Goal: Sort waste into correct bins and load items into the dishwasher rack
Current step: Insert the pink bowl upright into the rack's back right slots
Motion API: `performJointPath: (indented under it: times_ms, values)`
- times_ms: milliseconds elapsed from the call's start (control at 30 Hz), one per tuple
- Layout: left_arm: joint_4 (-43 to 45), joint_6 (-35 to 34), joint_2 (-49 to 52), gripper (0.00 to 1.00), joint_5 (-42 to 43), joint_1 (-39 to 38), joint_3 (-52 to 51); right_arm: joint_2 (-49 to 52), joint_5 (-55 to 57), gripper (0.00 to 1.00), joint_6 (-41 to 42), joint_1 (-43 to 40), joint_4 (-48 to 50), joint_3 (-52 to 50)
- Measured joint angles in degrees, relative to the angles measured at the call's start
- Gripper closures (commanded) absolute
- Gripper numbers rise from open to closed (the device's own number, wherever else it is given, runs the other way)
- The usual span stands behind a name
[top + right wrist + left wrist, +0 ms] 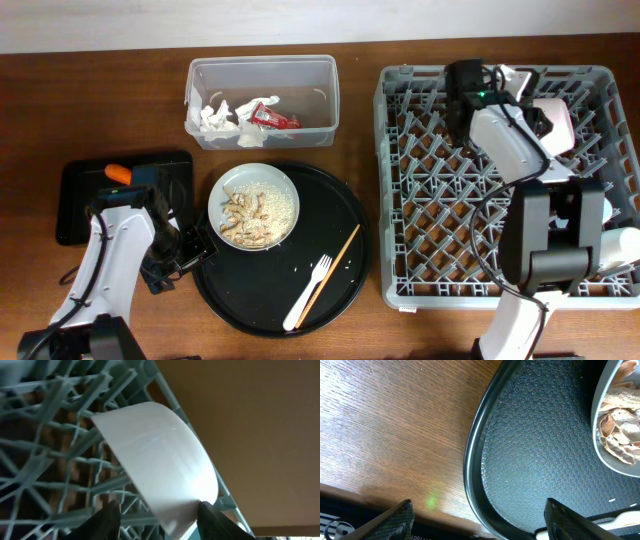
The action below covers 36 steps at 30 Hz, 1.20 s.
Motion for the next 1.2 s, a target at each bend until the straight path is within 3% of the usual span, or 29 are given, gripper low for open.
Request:
performJointPath:
  times_ms: [100,200,333,500,533,633,700,800,1200]
  values:
    - [0.0,0.0,0.0,0.17,0.0,0.0,0.0,0.0,-2.0,0.39,0.0,0.9,-2.7,0.0]
    - [-0.1,0.0,0.0,0.17,0.0,0.0,0.0,0.0,-2.5,0.25,0.0,0.1,-1.7,0.0]
    - [-0.5,0.0,0.0,0.17,0.0,0.0,0.0,0.0,-4.1,0.25,-1.6,-6.2,5.6,-0.1]
    - [-0.6,0.0,0.0,0.17,0.0,0.0,0.0,0.0,-8.2,0.24,-4.9,-8.7,4.3,-0.1]
    - [-0.6,0.0,0.0,0.17,0.0,0.0,0.0,0.0,-8.2,0.25,-4.9,-8.5,3.4,-0.1]
    - [-0.8,0.0,0.0,0.17,0.0,0.0,0.0,0.0,-7.9,0.46,1.6,-7.2,-4.1,-0.2]
    - [-0.9,0.0,0.0,0.17,0.0,0.0,0.0,0.2,-6.5,0.48,7.6,-6.4,-8.2,-0.4]
    - [-0.9,0.0,0.0,0.17,0.0,0.0,0.0,0.4,-2.1,0.48,10.3,-6.4,-10.6,-0.4]
    - [-0.9,0.0,0.0,0.17,0.0,0.0,0.0,0.4,1.9,0.59,12.2,-10.4,-10.9,-0.3]
